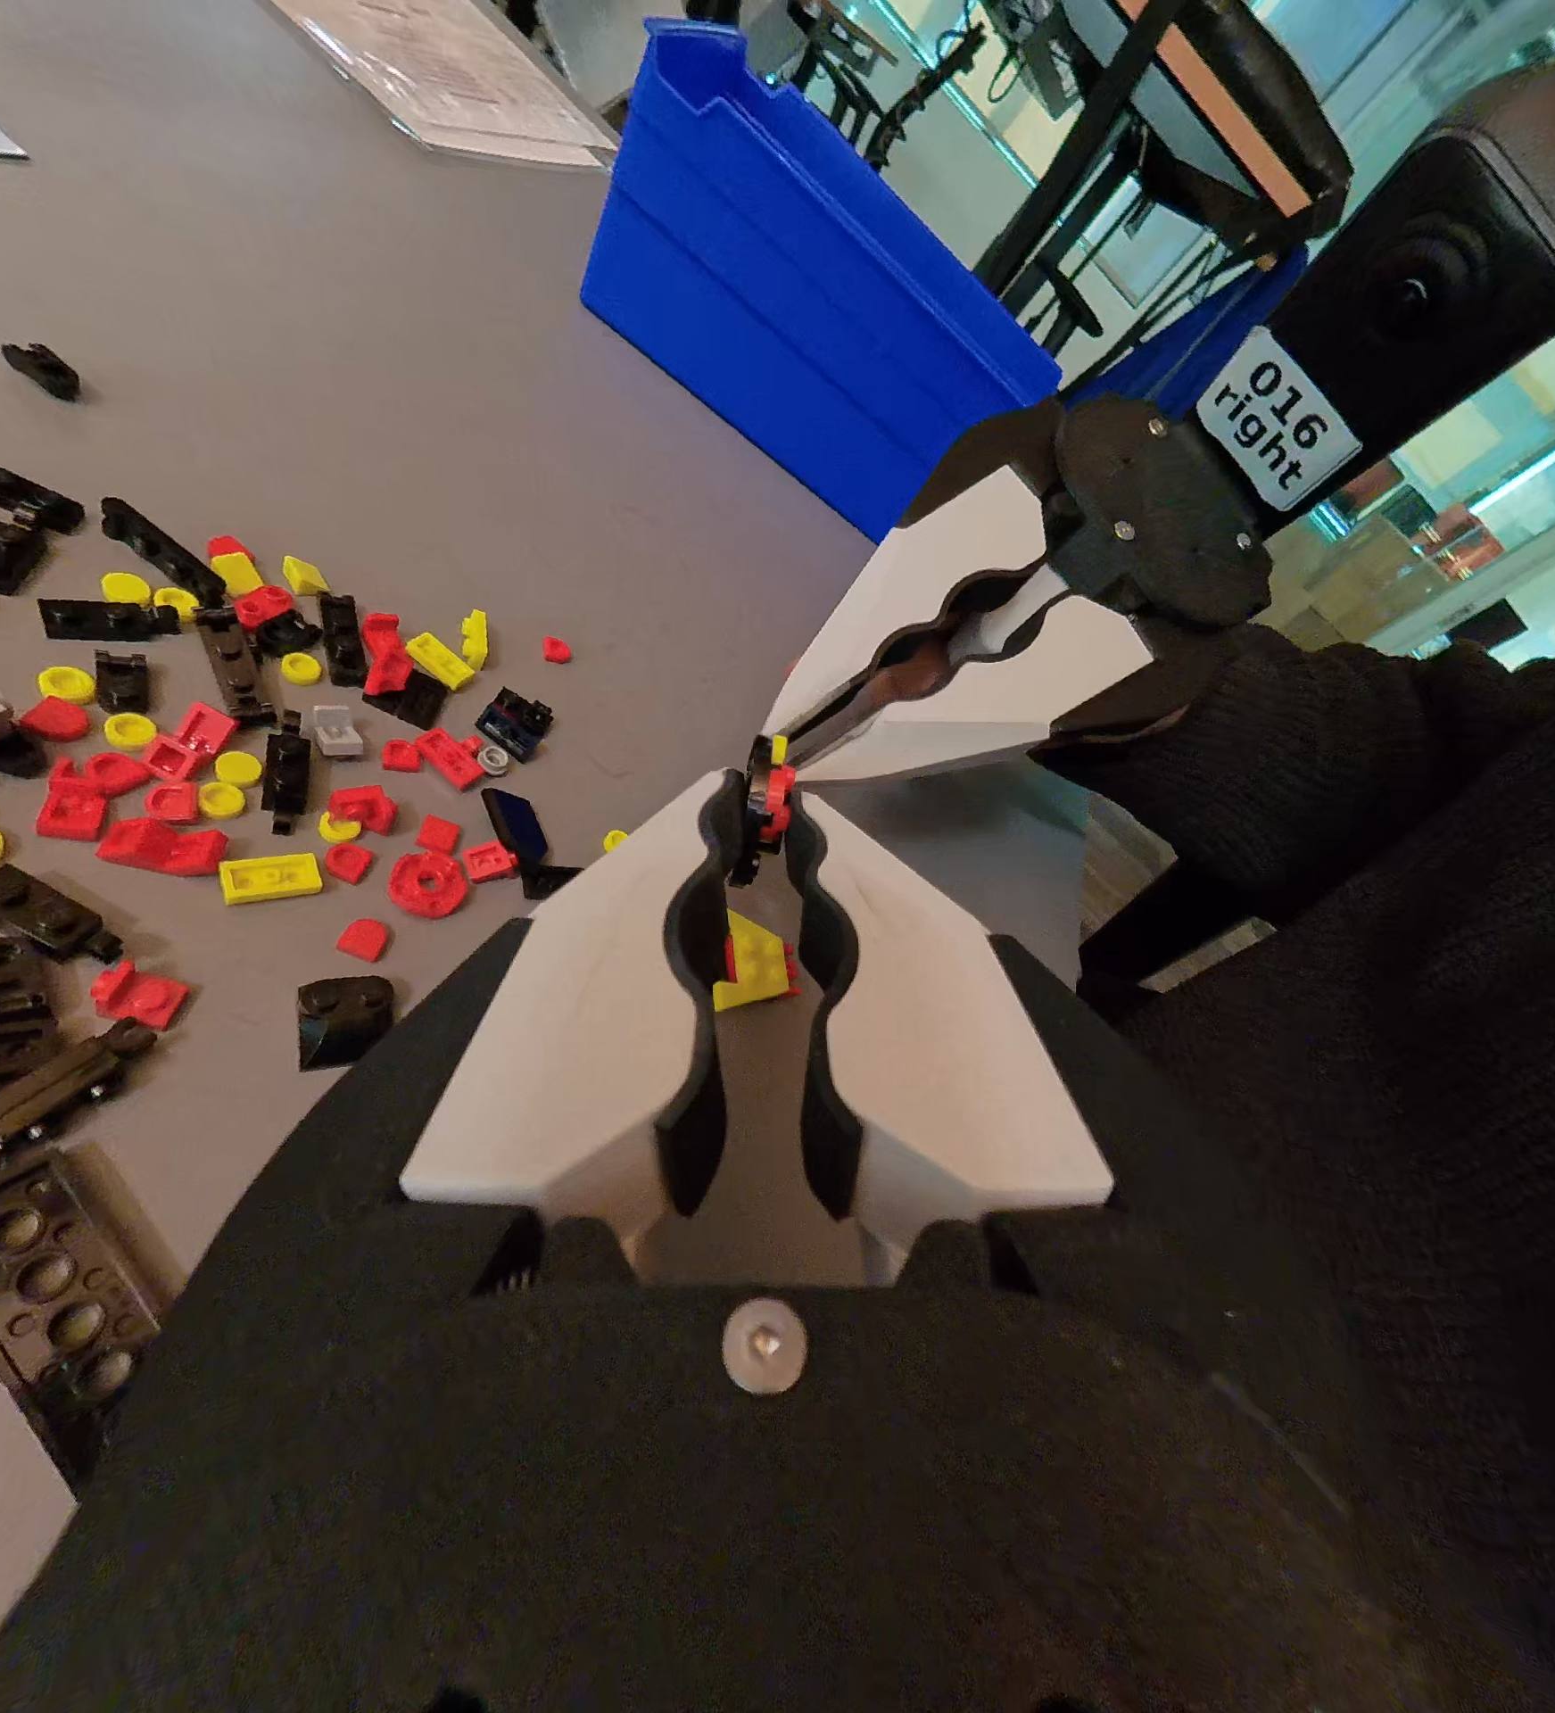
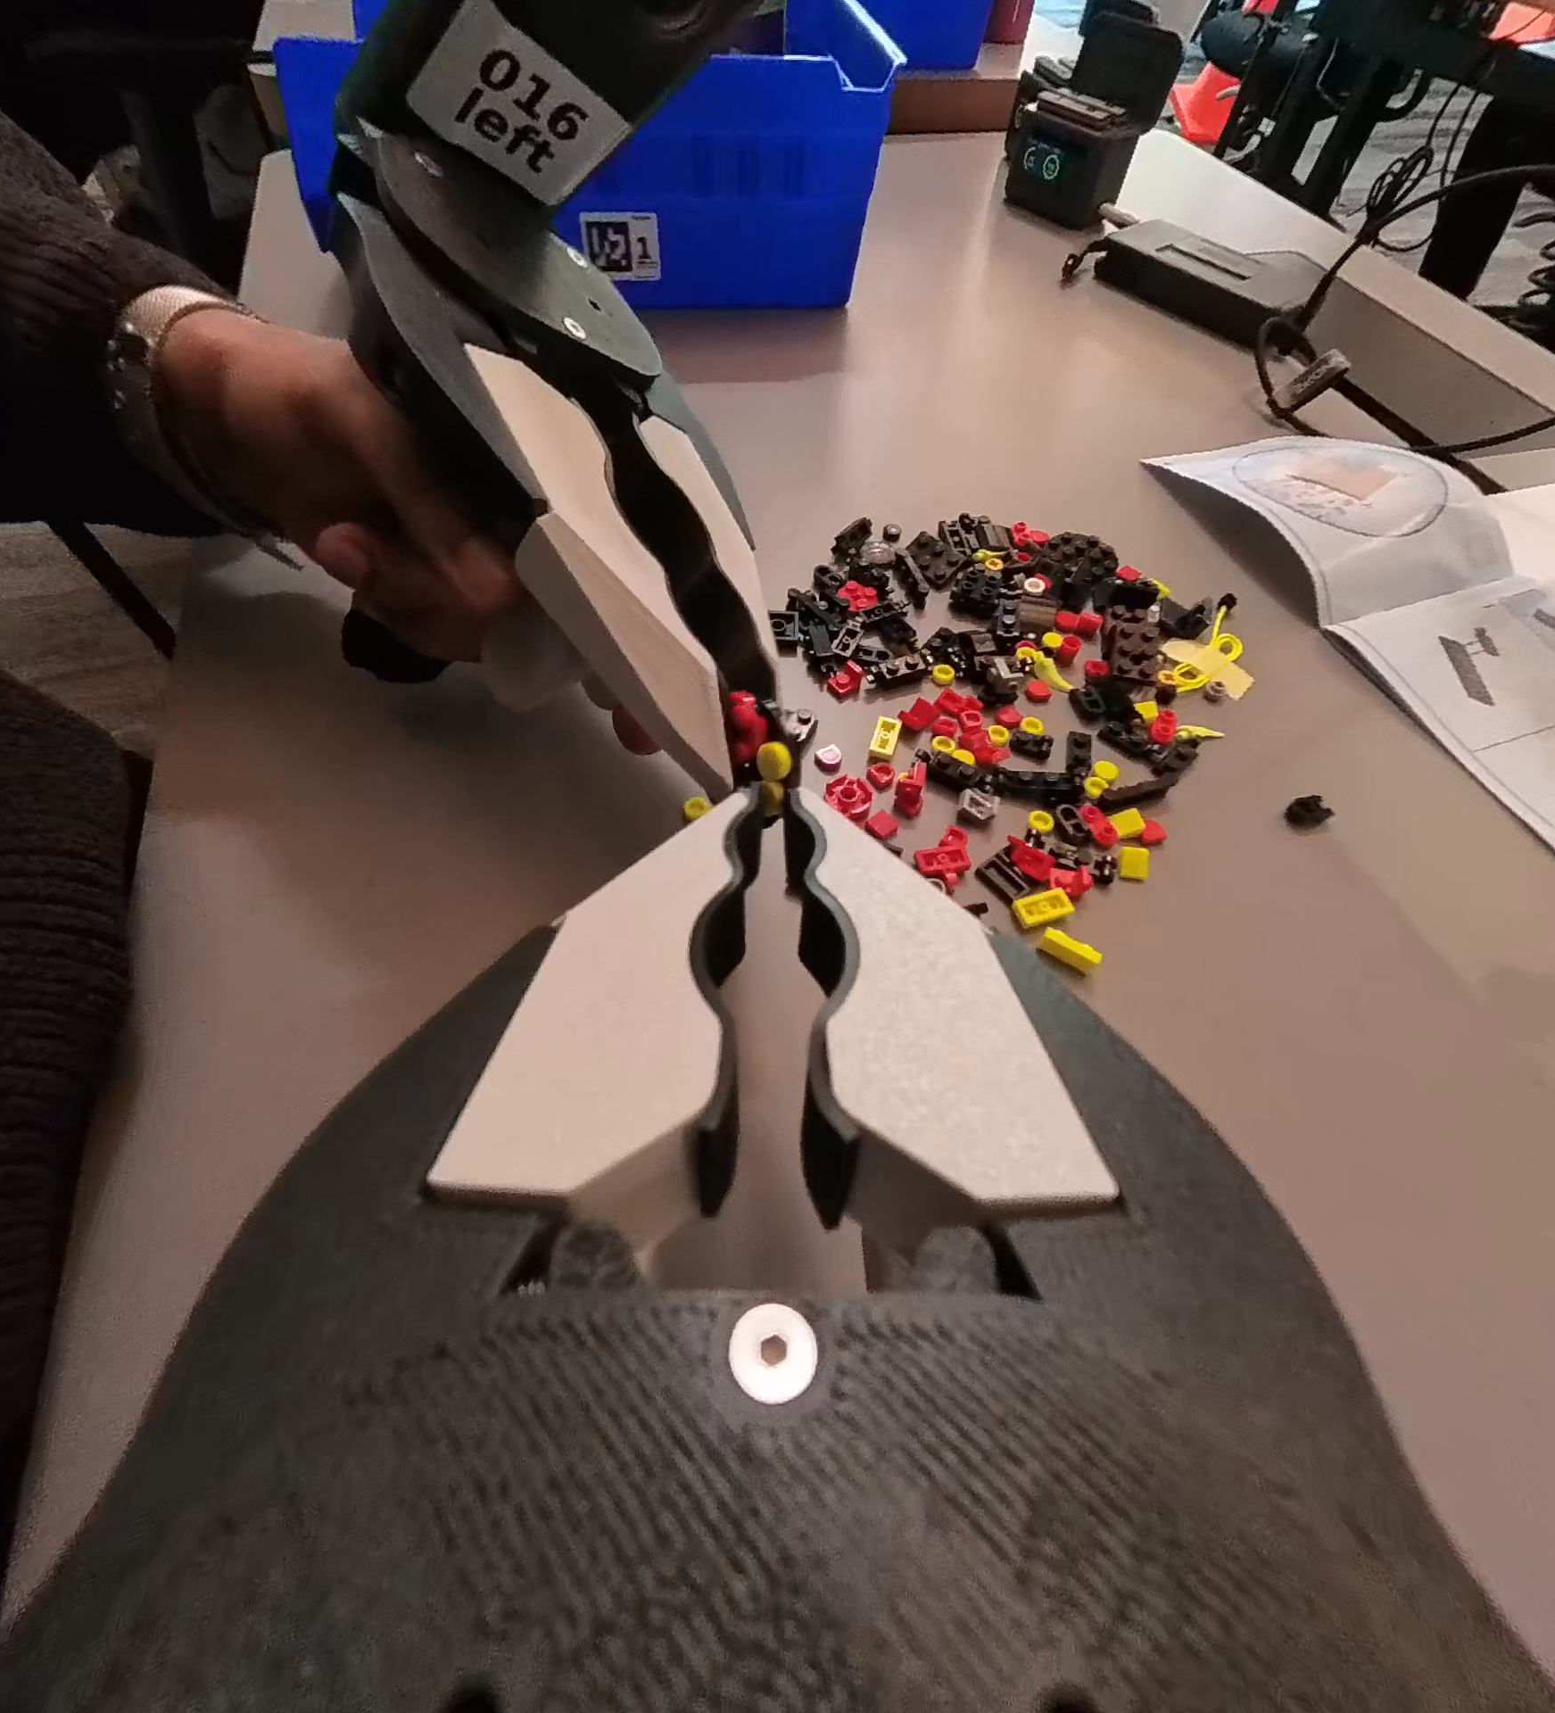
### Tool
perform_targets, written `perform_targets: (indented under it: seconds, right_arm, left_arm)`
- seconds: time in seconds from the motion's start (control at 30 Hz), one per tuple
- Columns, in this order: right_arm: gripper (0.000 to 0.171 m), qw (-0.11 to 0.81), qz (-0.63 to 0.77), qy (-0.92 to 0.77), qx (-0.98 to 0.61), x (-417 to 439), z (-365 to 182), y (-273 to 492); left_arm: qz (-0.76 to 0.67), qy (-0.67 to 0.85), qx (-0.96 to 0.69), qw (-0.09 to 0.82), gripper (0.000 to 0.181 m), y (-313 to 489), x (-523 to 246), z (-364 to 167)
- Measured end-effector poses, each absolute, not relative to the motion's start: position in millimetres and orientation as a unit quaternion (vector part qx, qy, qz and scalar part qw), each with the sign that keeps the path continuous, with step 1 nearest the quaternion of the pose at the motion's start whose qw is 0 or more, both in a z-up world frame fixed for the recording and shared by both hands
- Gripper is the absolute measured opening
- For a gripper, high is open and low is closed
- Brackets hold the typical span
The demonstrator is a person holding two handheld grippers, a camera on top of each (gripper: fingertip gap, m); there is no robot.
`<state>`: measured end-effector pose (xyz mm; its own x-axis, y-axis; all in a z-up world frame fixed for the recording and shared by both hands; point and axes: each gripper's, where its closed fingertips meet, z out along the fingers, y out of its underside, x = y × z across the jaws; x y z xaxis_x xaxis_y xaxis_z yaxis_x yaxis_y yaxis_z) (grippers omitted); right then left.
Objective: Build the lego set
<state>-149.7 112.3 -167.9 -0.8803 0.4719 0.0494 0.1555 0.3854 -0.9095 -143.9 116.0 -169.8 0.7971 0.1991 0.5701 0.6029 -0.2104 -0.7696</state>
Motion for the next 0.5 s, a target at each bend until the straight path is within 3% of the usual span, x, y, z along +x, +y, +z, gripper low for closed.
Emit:
perform_targets:
  seconds: [0.3,0.37,0.4,0.47,0.5]
  right_arm:
    - [0.0,0.148,0.489,-0.84,-0.183,-148.3,-175.2,115.3]
    - [0.0,0.068,0.537,-0.824,-0.167,-126.0,-164.8,96.3]
    - [0.0,0.09,0.519,-0.833,-0.169,-128.1,-168.0,94.1]
    - [0.0,0.238,0.432,-0.862,-0.116,-149.0,-173.9,112.8]
    - [0.0,0.252,0.438,-0.855,-0.116,-153.4,-170.8,117.8]
  left_arm:
    - [-0.162,-0.294,-0.76,0.557,0.004,118.4,-146.3,-176.6]
    - [-0.099,-0.325,-0.757,0.558,0.004,108.6,-170.9,-179.9]
    - [-0.112,-0.326,-0.752,0.562,0.004,104.9,-175.3,-176.4]
    - [-0.145,-0.351,-0.726,0.574,0.004,98.2,-179.6,-171.3]
    - [-0.151,-0.351,-0.726,0.573,0.004,96.7,-176.9,-172.8]
